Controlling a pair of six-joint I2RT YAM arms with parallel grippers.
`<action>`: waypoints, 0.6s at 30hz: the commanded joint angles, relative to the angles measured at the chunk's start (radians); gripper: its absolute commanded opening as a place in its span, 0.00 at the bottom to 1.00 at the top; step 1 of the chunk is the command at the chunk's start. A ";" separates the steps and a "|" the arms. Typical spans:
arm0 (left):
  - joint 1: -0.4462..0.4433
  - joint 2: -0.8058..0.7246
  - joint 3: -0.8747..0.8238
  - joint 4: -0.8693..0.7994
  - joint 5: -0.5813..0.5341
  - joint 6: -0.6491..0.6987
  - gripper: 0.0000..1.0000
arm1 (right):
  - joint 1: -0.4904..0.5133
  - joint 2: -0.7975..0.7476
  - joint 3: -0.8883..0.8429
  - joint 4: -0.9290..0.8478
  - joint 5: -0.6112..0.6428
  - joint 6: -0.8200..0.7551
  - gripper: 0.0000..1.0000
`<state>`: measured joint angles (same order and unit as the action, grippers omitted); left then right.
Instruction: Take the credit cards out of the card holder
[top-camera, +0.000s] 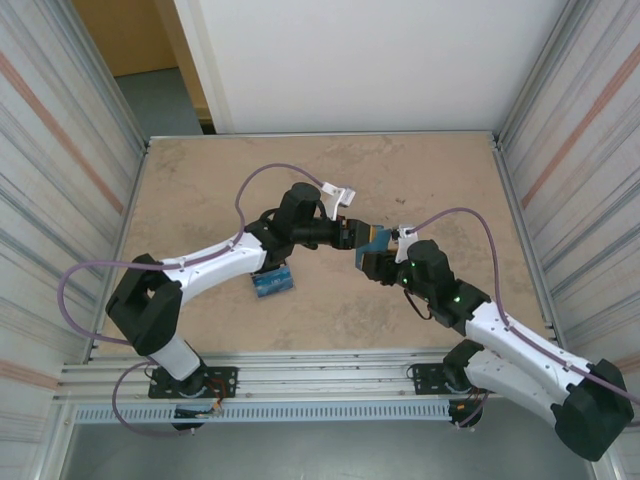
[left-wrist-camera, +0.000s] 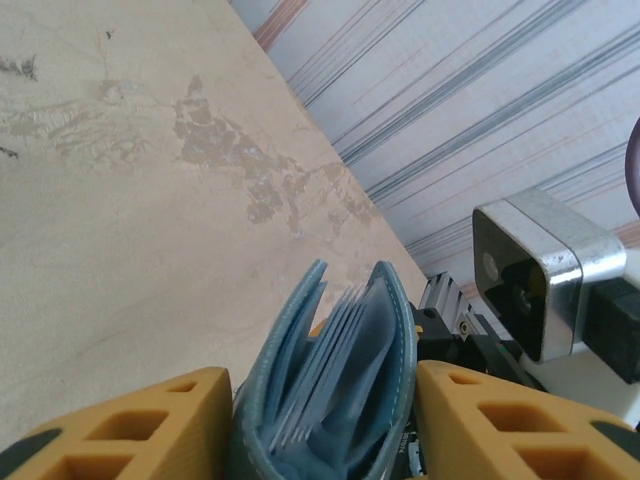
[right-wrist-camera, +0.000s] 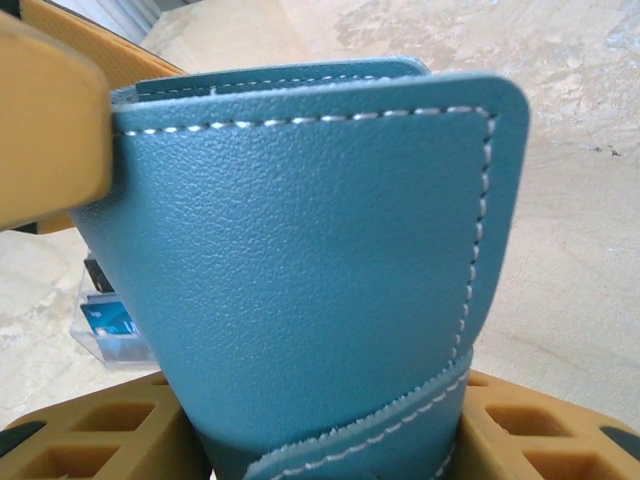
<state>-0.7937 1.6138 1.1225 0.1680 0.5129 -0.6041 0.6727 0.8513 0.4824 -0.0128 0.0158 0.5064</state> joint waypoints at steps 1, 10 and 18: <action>-0.012 0.019 0.016 0.028 0.057 -0.015 0.46 | 0.008 0.017 0.054 0.100 0.014 -0.027 0.54; 0.011 0.001 0.005 0.023 0.049 -0.011 0.08 | 0.009 0.066 0.087 0.104 -0.003 -0.033 0.54; 0.044 -0.052 0.032 -0.048 0.072 0.088 0.00 | -0.008 0.045 0.144 -0.013 -0.076 -0.064 0.90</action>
<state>-0.7597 1.6150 1.1225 0.1600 0.5339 -0.5777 0.6727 0.9173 0.5613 -0.0151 -0.0032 0.4751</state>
